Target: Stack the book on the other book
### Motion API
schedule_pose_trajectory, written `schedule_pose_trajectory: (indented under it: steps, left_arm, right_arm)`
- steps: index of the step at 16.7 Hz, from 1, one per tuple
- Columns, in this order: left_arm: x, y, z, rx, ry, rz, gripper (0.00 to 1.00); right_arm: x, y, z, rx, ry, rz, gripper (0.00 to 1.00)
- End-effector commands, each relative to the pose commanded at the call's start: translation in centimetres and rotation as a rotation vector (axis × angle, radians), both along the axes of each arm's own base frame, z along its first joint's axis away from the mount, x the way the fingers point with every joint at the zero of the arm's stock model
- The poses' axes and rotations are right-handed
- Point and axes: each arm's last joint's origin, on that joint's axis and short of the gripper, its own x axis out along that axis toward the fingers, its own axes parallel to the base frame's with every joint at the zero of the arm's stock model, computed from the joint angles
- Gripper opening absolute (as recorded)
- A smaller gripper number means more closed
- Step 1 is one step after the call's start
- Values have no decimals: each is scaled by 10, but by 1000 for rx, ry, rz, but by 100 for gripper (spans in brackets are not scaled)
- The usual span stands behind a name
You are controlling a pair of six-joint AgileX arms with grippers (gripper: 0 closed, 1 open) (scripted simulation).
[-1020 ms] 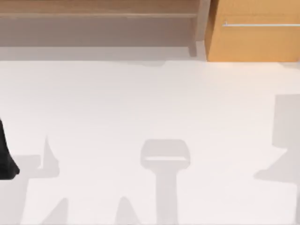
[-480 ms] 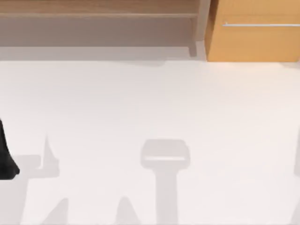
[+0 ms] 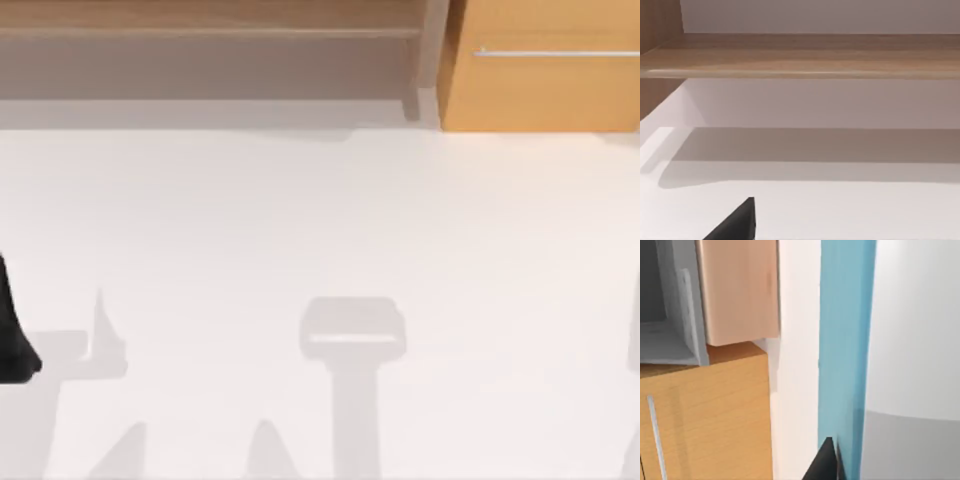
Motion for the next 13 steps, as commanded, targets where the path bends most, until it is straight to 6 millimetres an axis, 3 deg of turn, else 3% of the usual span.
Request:
schedule_pose_trajectory:
  steps: [2,13]
  left_arm:
    - [0,0,0,0,0,0,100]
    - [0,0,0,0,0,0,100]
  right_arm:
    - [0,0,0,0,0,0,0]
    - [0,0,0,0,0,0,83]
